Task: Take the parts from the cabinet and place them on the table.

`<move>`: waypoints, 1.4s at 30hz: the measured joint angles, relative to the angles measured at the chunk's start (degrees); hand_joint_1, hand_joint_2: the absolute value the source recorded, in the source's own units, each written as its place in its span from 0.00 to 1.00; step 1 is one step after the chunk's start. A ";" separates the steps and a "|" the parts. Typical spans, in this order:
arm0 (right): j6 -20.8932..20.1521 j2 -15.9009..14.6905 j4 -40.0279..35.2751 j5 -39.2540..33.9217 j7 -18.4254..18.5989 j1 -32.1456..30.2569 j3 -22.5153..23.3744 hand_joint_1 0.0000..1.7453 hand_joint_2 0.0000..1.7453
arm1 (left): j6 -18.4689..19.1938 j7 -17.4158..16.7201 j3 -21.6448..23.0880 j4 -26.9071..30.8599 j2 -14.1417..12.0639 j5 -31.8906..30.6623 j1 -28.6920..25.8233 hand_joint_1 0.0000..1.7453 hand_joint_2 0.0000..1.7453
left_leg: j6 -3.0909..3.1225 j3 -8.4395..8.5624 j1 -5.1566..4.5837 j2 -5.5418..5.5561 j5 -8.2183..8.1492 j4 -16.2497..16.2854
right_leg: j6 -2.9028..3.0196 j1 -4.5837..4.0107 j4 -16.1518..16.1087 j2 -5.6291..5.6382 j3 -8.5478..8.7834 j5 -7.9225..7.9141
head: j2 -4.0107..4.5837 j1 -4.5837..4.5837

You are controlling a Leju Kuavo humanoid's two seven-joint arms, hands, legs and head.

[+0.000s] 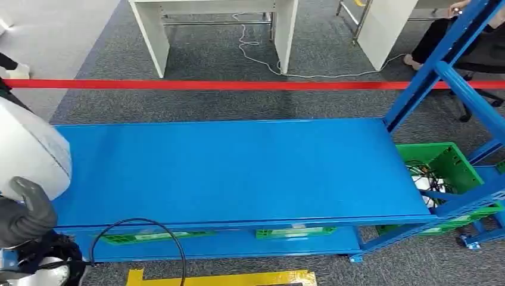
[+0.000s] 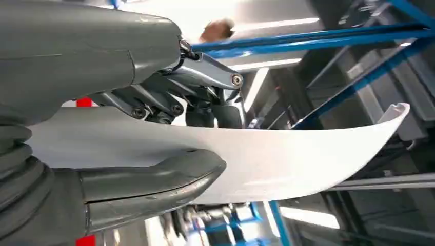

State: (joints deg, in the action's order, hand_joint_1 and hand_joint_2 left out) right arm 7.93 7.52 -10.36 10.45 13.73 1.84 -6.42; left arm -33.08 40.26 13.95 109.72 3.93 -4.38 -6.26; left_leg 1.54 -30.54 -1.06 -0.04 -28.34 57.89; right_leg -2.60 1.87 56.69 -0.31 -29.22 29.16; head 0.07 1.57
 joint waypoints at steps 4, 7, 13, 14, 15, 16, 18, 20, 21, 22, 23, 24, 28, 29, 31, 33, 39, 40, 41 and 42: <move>1.61 0.41 0.07 -1.05 0.22 -0.23 0.89 0.00 0.00 | 8.98 0.00 1.05 1.70 0.07 8.27 -3.21 1.00 1.00 | 1.28 0.23 0.46 -0.35 1.25 -1.10 | -0.47 -0.06 1.19 0.10 -0.93 1.62 | 0.00 0.07; 3.41 0.48 0.15 -1.62 -1.03 -0.45 1.90 0.00 0.00 | 15.59 0.00 1.05 1.42 -0.02 8.78 -6.61 1.00 1.00 | 1.72 -0.74 0.25 -0.39 1.73 -1.09 | -0.21 -0.30 14.60 0.23 -6.55 9.00 | 0.00 0.17; 6.58 0.44 0.17 -0.35 -4.51 -0.58 2.80 0.00 0.00 | 20.30 0.00 0.76 1.24 -0.04 6.96 -8.59 1.00 1.00 | 1.14 -1.35 0.03 -0.19 2.34 -0.66 | 1.20 -0.86 1.22 0.29 1.08 1.52 | 0.00 0.24; 7.45 0.35 0.17 -0.15 -6.04 -0.49 2.84 0.00 0.00 | 19.93 0.00 0.24 1.27 -0.07 7.76 -8.72 1.00 1.00 | 0.72 -1.82 -0.23 -0.17 2.53 -0.41 | 1.18 -1.03 0.47 0.41 2.32 1.64 | 0.00 0.15; 8.41 0.35 0.17 -0.09 -7.60 -0.47 2.86 0.00 0.00 | 19.95 -0.02 -0.37 1.29 -0.06 8.79 -8.98 1.00 1.00 | 0.24 -1.97 -0.18 -0.22 2.88 -0.33 | 1.20 -1.14 0.35 0.41 1.93 1.53 | 0.00 0.18; 9.43 0.33 0.17 -0.02 -9.06 -0.47 2.88 0.00 0.00 | 19.95 -0.02 -1.03 1.37 -0.04 9.47 -9.37 1.00 1.00 | -0.16 -2.17 -0.09 -0.22 3.18 -0.26 | 1.28 -1.20 0.34 0.45 1.62 1.54 | 0.00 0.15; 10.51 0.39 0.13 0.00 -10.34 -0.53 2.93 0.00 0.00 | 19.95 -0.02 -2.04 1.42 -0.07 9.83 -9.88 1.00 1.00 | -0.93 -2.46 -0.14 -0.08 3.30 -0.15 | 2.23 -0.78 -0.05 0.18 0.58 0.71 | 0.00 0.18; 10.71 0.37 0.11 0.02 -10.69 -0.47 2.99 0.00 0.00 | 19.95 0.00 -2.80 1.51 -0.07 9.83 -10.13 1.00 1.00 | -2.03 -3.72 0.26 0.06 -0.95 2.97 | 3.02 -0.70 -0.09 -0.15 -0.19 0.10 | 0.00 -0.20; 10.73 0.37 0.11 0.02 -10.80 -0.47 3.02 0.00 0.00 | 19.95 0.00 -3.15 1.53 -0.07 9.83 -10.26 1.00 1.00 | -2.58 -5.01 0.63 0.06 -4.44 7.36 | 3.15 -0.73 -0.09 -0.42 -0.90 -0.32 | 0.00 -0.29; 10.86 0.37 0.11 0.05 -10.86 -0.46 3.04 0.00 0.00 | 19.93 0.00 -3.35 1.53 -0.07 9.83 -10.44 1.00 1.00 | -2.97 -6.20 0.88 0.06 -7.22 11.94 | 3.19 -0.75 -0.05 -0.55 -1.01 -0.80 | 0.00 -0.24; 11.49 0.37 0.11 0.22 -11.24 -0.48 3.06 0.00 0.00 | 19.69 0.00 -3.50 1.53 -0.04 9.70 -10.72 1.00 1.00 | -3.29 -6.79 1.11 0.05 -8.64 15.45 | 3.14 -0.75 0.01 -0.63 -1.68 -1.32 | 0.00 -0.28; 12.24 0.37 0.11 0.35 -11.63 -0.50 3.06 0.00 0.00 | 19.58 0.00 -3.59 1.53 -0.02 9.58 -11.15 1.00 1.00 | -3.51 -6.53 1.36 0.05 -8.21 16.65 | 3.07 -0.74 0.10 -0.65 -2.31 -1.78 | 0.00 -0.26; 12.02 0.39 0.22 -0.20 -8.56 -0.41 3.28 0.00 0.00 | 19.60 -0.02 -4.26 1.53 0.24 9.37 -13.18 1.00 1.00 | -3.69 3.47 2.04 0.05 -1.13 2.16 | 2.32 -0.60 1.06 -0.57 -4.66 -3.12 | 0.00 -0.28; 10.79 0.39 0.24 -0.39 -6.88 -0.41 3.32 0.00 0.00 | 19.66 -0.04 -4.37 1.51 0.35 9.21 -13.19 1.00 1.00 | -3.34 5.49 1.73 0.15 -2.99 -1.37 | 1.87 -0.81 1.17 -0.62 -5.08 -3.52 | 0.00 -0.31; 9.02 0.39 0.24 -1.03 -5.22 -0.38 3.45 0.00 0.00 | 20.10 0.00 -4.66 1.51 0.66 9.15 -13.36 1.00 1.00 | -2.50 4.81 1.43 0.25 -2.70 -1.93 | 1.07 -0.79 1.17 -0.71 -5.41 -4.47 | 0.00 -0.15; 10.94 0.39 0.24 -0.67 -5.36 -0.54 3.87 0.00 0.00 | 20.01 0.00 -5.12 1.51 0.83 8.62 -13.49 1.00 1.00 | -1.26 4.05 1.24 0.19 -1.93 -1.97 | 0.20 -0.65 0.84 -0.70 -5.57 -5.39 | 0.00 -0.22; 23.61 0.37 0.22 4.53 -15.67 -0.71 3.08 0.00 0.00 | 18.24 0.00 -6.27 1.92 1.99 6.26 -15.83 1.00 1.00 | 0.72 -0.41 0.89 -0.48 1.85 -2.00 | -0.10 -0.70 18.57 0.09 -10.08 7.87 | 0.00 -0.04; 23.80 0.31 0.22 4.61 -15.89 -0.68 3.04 0.00 0.00 | 18.22 0.00 -6.36 1.99 2.03 6.24 -16.03 1.00 1.00 | 0.72 -1.21 0.75 -0.47 2.42 -1.88 | 0.06 -0.75 18.54 0.10 -8.99 6.25 | 0.00 -0.07; 23.96 0.28 0.22 4.63 -15.98 -0.65 3.04 0.00 0.00 | 18.18 0.00 -6.45 2.03 2.10 6.26 -16.25 1.00 1.00 | 0.69 -2.00 0.63 -0.45 2.92 -1.66 | 0.29 -0.84 16.36 0.10 -6.75 3.85 | 0.00 -0.04; 23.96 0.28 0.22 4.74 -15.98 -0.73 2.97 0.00 0.00 | 18.18 0.00 -6.54 2.09 2.12 6.24 -16.45 1.00 1.00 | 0.57 -2.76 0.55 -0.40 3.33 -1.37 | 0.64 -0.97 11.75 0.10 -3.25 1.66 | 0.00 -0.07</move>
State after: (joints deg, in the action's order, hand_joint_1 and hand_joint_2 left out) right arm 31.89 7.80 -10.14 15.19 -2.25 1.11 -3.45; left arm -14.91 40.26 7.41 111.82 6.05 1.86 -22.71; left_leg 2.12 -33.31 -0.51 -0.44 -25.01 56.53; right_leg -1.96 0.90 68.44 -0.21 -32.47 30.82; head 0.07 1.51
